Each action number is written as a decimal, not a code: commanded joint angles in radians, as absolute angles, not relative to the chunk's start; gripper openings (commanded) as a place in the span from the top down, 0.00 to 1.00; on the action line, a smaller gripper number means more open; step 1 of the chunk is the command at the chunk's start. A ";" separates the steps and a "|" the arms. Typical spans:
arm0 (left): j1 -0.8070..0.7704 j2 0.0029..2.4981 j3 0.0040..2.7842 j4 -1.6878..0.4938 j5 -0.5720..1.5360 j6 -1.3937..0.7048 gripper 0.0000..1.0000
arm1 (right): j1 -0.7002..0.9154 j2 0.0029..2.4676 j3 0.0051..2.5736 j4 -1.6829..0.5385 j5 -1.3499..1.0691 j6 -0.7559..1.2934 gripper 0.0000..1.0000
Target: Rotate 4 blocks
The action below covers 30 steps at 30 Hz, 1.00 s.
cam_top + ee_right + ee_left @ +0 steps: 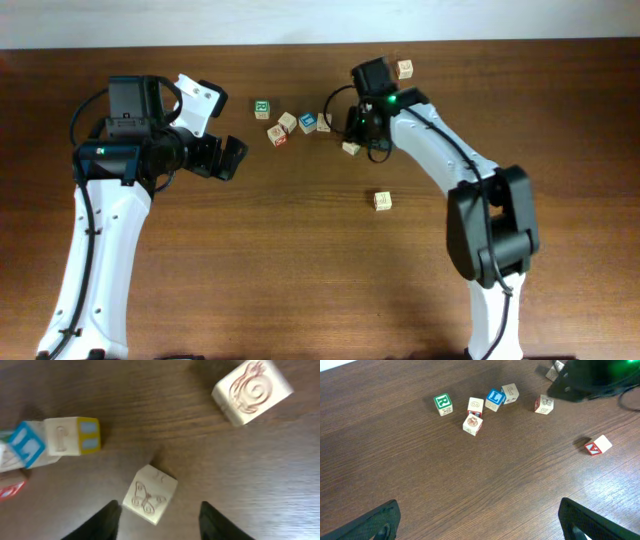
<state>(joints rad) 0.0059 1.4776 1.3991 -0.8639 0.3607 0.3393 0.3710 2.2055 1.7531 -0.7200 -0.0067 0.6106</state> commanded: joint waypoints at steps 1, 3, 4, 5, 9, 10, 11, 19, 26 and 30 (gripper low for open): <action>0.011 1.481 1.421 -0.862 0.378 0.329 0.01 | 0.400 2.268 1.767 -0.682 0.035 0.698 0.46; 0.011 1.481 1.421 -0.862 0.378 0.329 0.01 | 0.405 2.281 1.767 -0.666 0.039 0.698 0.46; 0.011 1.481 1.421 -0.862 0.378 0.329 0.01 | 0.405 2.284 1.767 -0.662 0.040 0.698 0.46; 0.011 1.481 1.421 -0.862 0.378 0.329 0.01 | 0.405 2.284 1.767 -0.661 0.043 0.698 0.47; 0.011 1.481 1.421 -0.862 0.378 0.329 0.01 | 0.405 2.284 1.767 -0.661 0.058 0.687 0.61; 0.011 1.481 1.421 -0.862 0.378 0.329 0.01 | 0.405 2.284 1.767 -0.662 0.059 0.685 0.65; 0.011 1.481 1.421 -0.862 0.378 0.329 0.01 | 0.405 2.284 1.767 -0.662 0.058 0.683 0.69; 0.011 1.481 1.421 -0.862 0.378 0.329 0.01 | 0.405 2.284 1.784 -0.725 -0.020 0.492 0.73; 0.011 1.481 1.421 -0.862 0.378 0.329 0.01 | 0.412 2.284 1.851 -0.979 -0.154 0.418 0.73; 0.011 1.481 1.421 -0.862 0.378 0.329 0.01 | 0.441 2.284 1.851 -1.090 -0.149 0.399 0.73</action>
